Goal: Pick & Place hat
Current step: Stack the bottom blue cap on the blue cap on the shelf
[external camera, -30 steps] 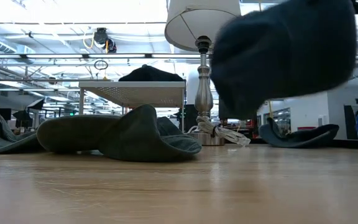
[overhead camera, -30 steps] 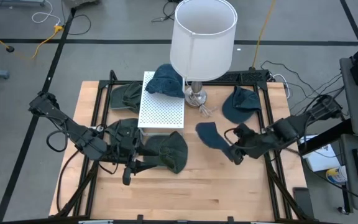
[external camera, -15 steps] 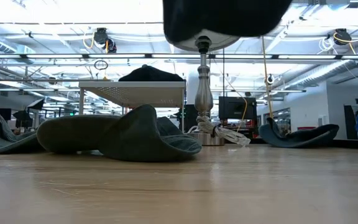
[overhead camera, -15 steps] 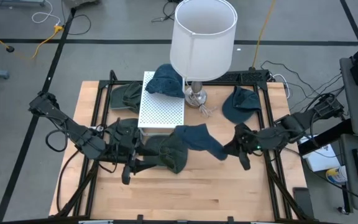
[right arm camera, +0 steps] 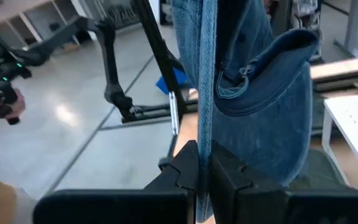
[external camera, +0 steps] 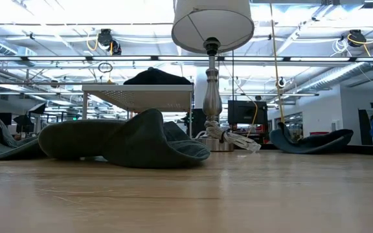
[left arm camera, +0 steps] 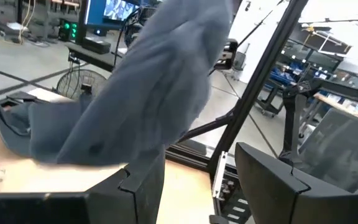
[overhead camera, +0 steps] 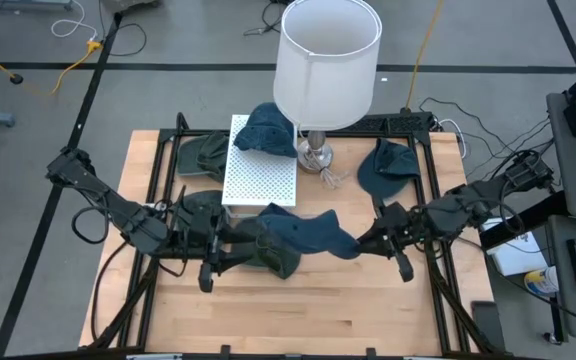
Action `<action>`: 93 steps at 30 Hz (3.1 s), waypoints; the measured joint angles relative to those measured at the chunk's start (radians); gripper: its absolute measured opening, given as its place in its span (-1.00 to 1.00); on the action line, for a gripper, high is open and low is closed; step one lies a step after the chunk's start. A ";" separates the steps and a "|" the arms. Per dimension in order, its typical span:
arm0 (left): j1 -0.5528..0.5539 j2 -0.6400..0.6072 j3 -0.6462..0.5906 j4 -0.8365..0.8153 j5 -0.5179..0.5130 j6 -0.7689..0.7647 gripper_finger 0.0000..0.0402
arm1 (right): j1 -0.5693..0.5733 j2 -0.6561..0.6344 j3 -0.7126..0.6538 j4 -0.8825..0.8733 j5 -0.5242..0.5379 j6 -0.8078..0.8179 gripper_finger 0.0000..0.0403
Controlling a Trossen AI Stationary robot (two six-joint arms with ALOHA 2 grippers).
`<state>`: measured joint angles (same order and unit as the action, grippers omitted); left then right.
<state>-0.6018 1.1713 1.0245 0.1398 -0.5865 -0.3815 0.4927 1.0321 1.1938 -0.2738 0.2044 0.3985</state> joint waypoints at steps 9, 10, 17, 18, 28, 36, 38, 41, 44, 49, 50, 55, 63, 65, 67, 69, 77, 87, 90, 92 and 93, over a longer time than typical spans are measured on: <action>-0.008 -0.053 0.000 -0.003 -0.001 0.239 0.00 | -0.003 0.002 0.000 0.104 0.000 0.021 -0.96; -0.010 -0.063 0.000 -0.003 -0.001 0.272 0.00 | -0.009 0.005 0.000 0.132 -0.001 0.032 -0.96; -0.023 -0.154 0.000 0.000 -0.001 0.468 0.00 | -0.098 0.076 0.000 0.375 -0.131 0.134 -0.96; -0.027 -0.166 0.000 0.001 -0.001 0.495 0.00 | -0.114 0.093 -0.001 0.412 -0.166 0.156 -0.96; -0.064 -0.261 0.000 0.000 -0.023 0.766 0.00 | -0.242 0.266 -0.001 0.925 -0.492 0.376 -0.96; -0.109 -0.283 0.000 0.000 -0.106 0.999 0.00 | -0.306 0.420 -0.001 1.369 -0.603 0.707 -0.96; -0.118 -0.283 0.000 -0.001 -0.125 1.061 0.00 | -0.316 0.450 -0.001 1.450 -0.603 0.771 -0.96; -0.127 -0.283 0.000 0.001 -0.142 1.144 0.00 | -0.327 0.496 0.013 1.532 -0.601 0.824 -0.96; -0.131 -0.282 0.000 0.018 -0.183 1.235 0.00 | -0.329 0.527 0.037 1.547 -0.603 0.847 -0.96; -0.134 -0.282 0.000 0.056 -0.244 1.423 0.00 | -0.328 0.575 0.077 1.550 -0.628 0.897 -0.96; -0.134 -0.282 0.000 0.064 -0.259 1.460 0.00 | -0.328 0.582 0.085 1.550 -0.626 0.907 -0.96; -0.133 -0.282 0.000 0.113 -0.279 1.673 0.00 | -0.328 0.611 0.113 1.557 -0.637 0.971 -0.96; -0.133 -0.282 0.000 0.225 -0.278 2.030 0.00 | -0.328 0.622 0.113 1.563 -0.628 1.023 -0.96; -0.133 -0.282 0.000 0.254 -0.278 2.087 0.00 | -0.328 0.622 0.113 1.559 -0.628 1.023 -0.96; -0.133 -0.282 0.000 0.277 -0.278 2.119 0.00 | -0.328 0.622 0.113 1.555 -0.628 1.023 -0.96; -0.133 -0.282 0.000 0.290 -0.278 2.128 0.00 | -0.328 0.622 0.113 1.557 -0.628 1.028 -0.96; -0.110 -0.281 0.000 0.293 -0.278 2.133 0.00 | -0.328 0.622 0.113 1.557 -0.629 1.030 -0.96; -0.083 -0.180 0.065 0.290 -0.210 2.132 0.00 | -0.329 0.622 0.112 1.556 -0.655 1.031 -0.96; -0.074 -0.157 0.090 0.293 -0.180 2.130 0.00 | -0.330 0.622 0.112 1.556 -0.655 1.036 -0.96; -0.069 -0.142 0.106 0.290 -0.161 2.131 0.00 | -0.330 0.622 0.112 1.556 -0.662 1.033 -0.96; -0.068 -0.135 0.115 0.289 -0.149 2.129 0.00 | -0.330 0.622 0.112 1.556 -0.669 1.033 -0.96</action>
<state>-0.6695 1.0359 1.1392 0.4289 -0.7358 1.7476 0.1631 1.6541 1.3060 1.2825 -0.4651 1.4315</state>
